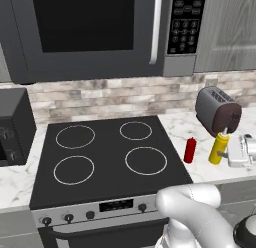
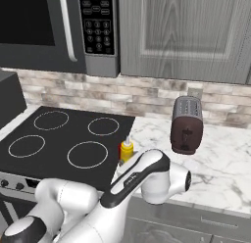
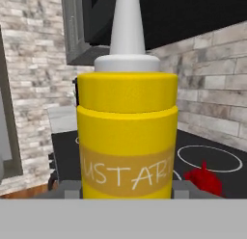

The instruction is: Take 2 condiments from the cabinet and move them on the counter near the stove.Make sure the condiments are lined up with each other, next to each other.

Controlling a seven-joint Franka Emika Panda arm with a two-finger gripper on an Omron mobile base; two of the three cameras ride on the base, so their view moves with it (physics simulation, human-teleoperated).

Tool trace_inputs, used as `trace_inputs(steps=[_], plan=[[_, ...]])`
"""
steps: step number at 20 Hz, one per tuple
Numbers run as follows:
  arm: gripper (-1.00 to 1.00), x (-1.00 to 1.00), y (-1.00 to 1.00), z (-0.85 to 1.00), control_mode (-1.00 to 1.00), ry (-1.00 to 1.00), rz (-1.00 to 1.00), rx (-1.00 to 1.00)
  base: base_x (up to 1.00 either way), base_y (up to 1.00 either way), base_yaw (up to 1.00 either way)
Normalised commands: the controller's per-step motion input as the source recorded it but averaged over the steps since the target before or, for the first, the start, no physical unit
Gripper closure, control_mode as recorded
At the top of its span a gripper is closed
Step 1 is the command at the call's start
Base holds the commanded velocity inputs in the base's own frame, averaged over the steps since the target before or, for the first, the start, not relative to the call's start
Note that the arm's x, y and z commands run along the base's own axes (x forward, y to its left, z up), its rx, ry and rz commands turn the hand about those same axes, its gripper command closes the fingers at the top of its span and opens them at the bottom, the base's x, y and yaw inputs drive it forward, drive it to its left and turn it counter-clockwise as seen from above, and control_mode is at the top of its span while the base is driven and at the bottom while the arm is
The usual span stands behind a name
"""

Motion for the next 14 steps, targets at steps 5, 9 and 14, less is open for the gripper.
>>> trace_inputs(steps=[5, 9, 14], plan=[[1.00, 0.27, 0.00, -0.30, -1.00, 0.00, 0.00, 0.00, 0.00, 0.00, 0.00], [1.00, 0.21, 0.00, -0.25, -1.00, 0.00, 0.00, 0.00, 0.00, 0.00, 0.00], [1.00, 0.22, 0.00, -0.26, -1.00, 0.00, 0.00, 0.00, 0.00, 0.00, 0.00]])
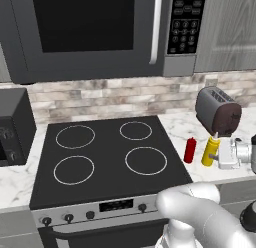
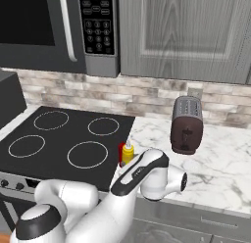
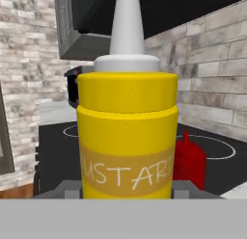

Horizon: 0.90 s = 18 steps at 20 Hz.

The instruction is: Take 2 condiments from the cabinet and move them on the counter near the stove.Make sure the condiments are lined up with each other, next to each other.

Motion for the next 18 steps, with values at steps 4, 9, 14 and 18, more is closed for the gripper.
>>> trace_inputs(steps=[4, 9, 14, 18], plan=[[1.00, 0.19, 0.00, -0.17, -1.00, -0.01, 0.00, 0.00, 0.00, 0.00, 0.00], [1.00, 0.24, 0.00, -0.22, -1.00, -0.06, 0.00, 0.00, 0.00, 0.00, 0.00], [1.00, 0.21, 0.00, -0.27, -1.00, -0.08, 0.00, 0.00, 0.00, 0.00, 0.00], [1.00, 0.16, 0.00, -0.27, -1.00, -0.03, 0.00, 0.00, 0.00, 0.00, 0.00]])
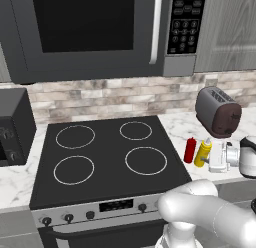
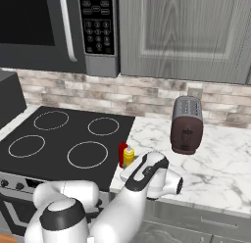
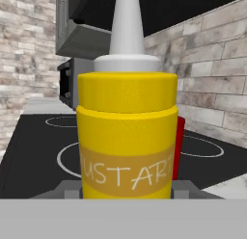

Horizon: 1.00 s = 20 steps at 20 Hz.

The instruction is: Take 2 condiments from the cabinet and move them on the counter near the stove.Make sure the condiments are lined up with each other, next to each other.

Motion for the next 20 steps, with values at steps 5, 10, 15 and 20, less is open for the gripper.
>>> trace_inputs(steps=[5, 10, 15, 20], plan=[[1.00, 0.11, 0.00, -0.12, -1.00, 0.00, 0.00, 0.00, 0.00, 0.00, 0.00], [1.00, 0.12, -0.01, -0.06, -1.00, 0.00, 0.00, 0.00, 0.00, 0.00, 0.00], [1.00, 0.03, 0.00, -0.06, -1.00, 0.00, 0.00, 0.00, 0.00, 0.00, 0.00], [1.00, 0.00, -0.01, -0.05, -1.00, 0.00, 0.00, 0.00, 0.00, 0.00, 0.00]])
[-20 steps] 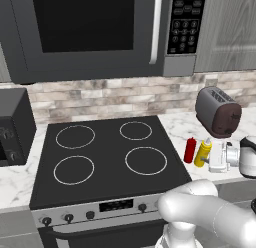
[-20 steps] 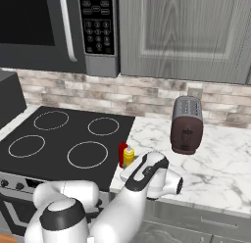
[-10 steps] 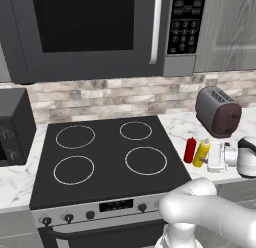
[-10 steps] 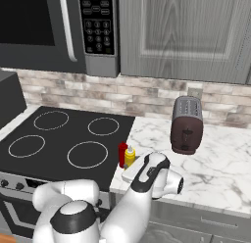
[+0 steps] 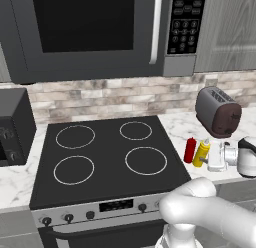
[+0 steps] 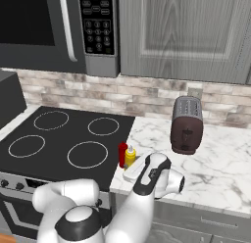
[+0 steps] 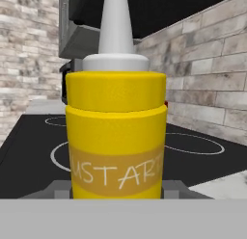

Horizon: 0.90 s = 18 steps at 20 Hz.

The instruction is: Take 2 condiments from the cabinet and move them on the counter near the stove.Make sure the condiments are lined up with each other, next to each other.

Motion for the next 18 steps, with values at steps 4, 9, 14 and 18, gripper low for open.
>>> trace_inputs(steps=[4, 9, 14, 18], plan=[[1.00, 0.00, 0.00, -0.01, -1.00, 0.00, 0.00, 0.00, 0.00, 0.00, 0.00], [1.00, 0.02, 0.00, -0.01, -1.00, 0.01, 0.00, 0.00, 0.00, 0.00, 0.00], [1.00, 0.01, 0.00, -0.08, -1.00, 0.00, 0.00, -0.04, 0.00, 0.00, 0.00], [1.00, 0.01, 0.00, -0.12, -1.00, 0.00, 0.00, -0.07, 0.00, 0.00, 0.00]])
